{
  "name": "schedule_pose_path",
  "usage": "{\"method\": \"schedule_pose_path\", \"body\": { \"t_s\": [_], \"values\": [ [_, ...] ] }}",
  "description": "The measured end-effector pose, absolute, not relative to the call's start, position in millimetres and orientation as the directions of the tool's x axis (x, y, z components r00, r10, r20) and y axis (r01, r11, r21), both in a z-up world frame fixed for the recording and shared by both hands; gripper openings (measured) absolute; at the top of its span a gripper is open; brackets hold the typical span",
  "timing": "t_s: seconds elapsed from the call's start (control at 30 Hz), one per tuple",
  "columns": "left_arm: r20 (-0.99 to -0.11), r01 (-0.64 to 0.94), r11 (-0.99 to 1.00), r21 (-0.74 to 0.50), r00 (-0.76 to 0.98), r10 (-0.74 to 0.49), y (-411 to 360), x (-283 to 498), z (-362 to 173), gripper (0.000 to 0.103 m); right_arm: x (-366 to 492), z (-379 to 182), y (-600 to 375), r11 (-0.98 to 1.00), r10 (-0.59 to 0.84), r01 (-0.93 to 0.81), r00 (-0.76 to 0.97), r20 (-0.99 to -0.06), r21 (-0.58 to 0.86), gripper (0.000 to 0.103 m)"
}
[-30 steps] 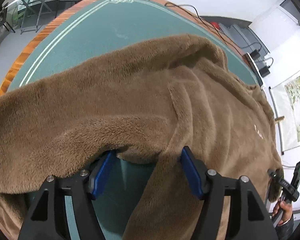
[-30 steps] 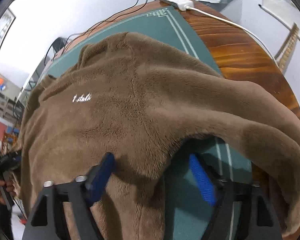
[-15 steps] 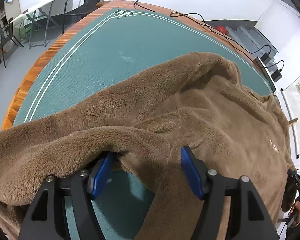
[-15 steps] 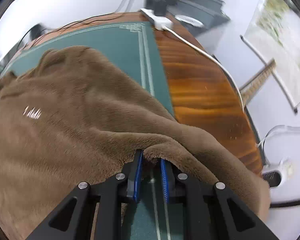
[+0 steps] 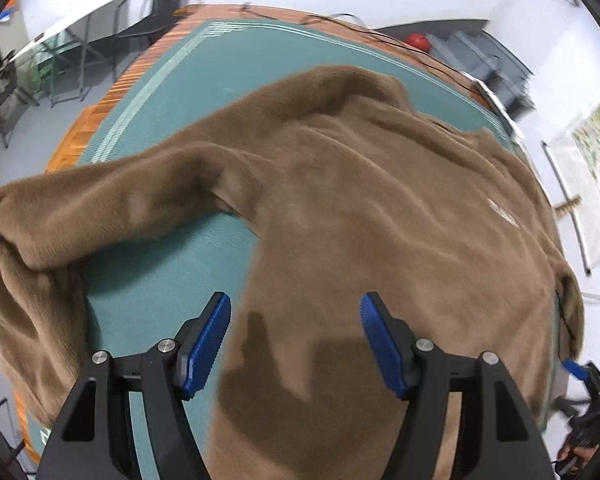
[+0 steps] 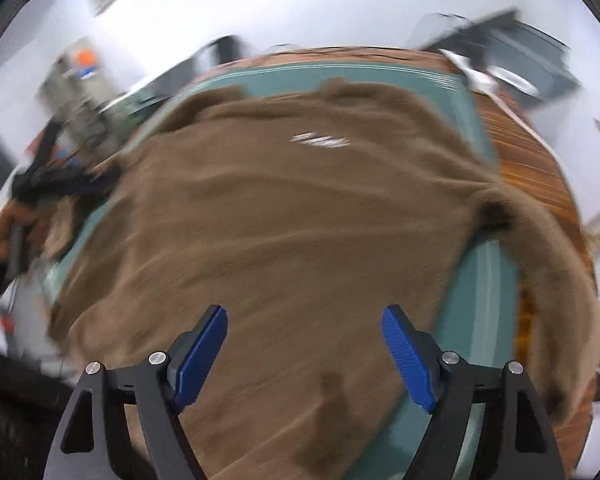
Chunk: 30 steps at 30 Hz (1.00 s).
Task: Fold clothes
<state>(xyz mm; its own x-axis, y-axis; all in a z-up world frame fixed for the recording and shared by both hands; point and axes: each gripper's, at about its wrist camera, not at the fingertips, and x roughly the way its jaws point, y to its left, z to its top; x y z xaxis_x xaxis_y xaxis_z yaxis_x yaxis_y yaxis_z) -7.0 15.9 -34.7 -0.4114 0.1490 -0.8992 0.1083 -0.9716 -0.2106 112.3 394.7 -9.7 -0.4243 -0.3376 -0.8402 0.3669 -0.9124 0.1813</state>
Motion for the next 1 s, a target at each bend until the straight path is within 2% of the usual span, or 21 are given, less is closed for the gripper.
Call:
{"method": "schedule_pose_path", "body": {
  "t_s": [0.07, 0.17, 0.37, 0.53, 0.7, 0.87, 0.9, 1.0],
  "values": [
    [-0.898, 0.065, -0.976, -0.208, -0.409, 0.164, 39, 1, -35, 0.072, 128, -18, 377, -0.884, -0.367, 0.427, -0.385, -0.847, 0.189, 0.082],
    [-0.902, 0.020, -0.978, -0.206, -0.393, 0.182, 67, 13, -41, 0.072, 148, -37, 364, -0.879, -0.318, 0.457, -0.355, -0.879, 0.134, 0.082],
    [-0.928, 0.032, -0.980, -0.197, -0.328, 0.176, 93, 29, -66, 0.072, 174, -66, 387, -0.915, -0.244, 0.388, -0.327, -0.913, 0.106, 0.082],
    [-0.940, 0.046, -0.983, -0.178, -0.304, 0.156, 103, 35, -73, 0.072, 185, -68, 400, -0.928, -0.260, 0.348, -0.352, -0.899, 0.132, 0.082],
    [-0.937, 0.044, -0.984, -0.175, -0.316, 0.152, 106, 37, -65, 0.072, 192, -56, 486, -0.931, -0.325, 0.012, -0.488, -0.810, 0.365, 0.082],
    [-0.937, 0.032, -0.985, -0.167, -0.315, 0.149, 113, 35, -58, 0.073, 202, -48, 578, -0.739, -0.322, -0.292, -0.639, -0.699, 0.608, 0.082],
    [-0.937, 0.025, -0.986, -0.167, -0.314, 0.151, 116, 35, -57, 0.073, 206, -46, 592, -0.720, -0.278, -0.341, -0.657, -0.701, 0.605, 0.082],
    [-0.935, -0.006, -0.985, -0.175, -0.311, 0.168, 126, 30, -52, 0.076, 202, -29, 591, -0.860, 0.019, -0.419, -0.597, -0.802, 0.291, 0.082]
  ]
}}
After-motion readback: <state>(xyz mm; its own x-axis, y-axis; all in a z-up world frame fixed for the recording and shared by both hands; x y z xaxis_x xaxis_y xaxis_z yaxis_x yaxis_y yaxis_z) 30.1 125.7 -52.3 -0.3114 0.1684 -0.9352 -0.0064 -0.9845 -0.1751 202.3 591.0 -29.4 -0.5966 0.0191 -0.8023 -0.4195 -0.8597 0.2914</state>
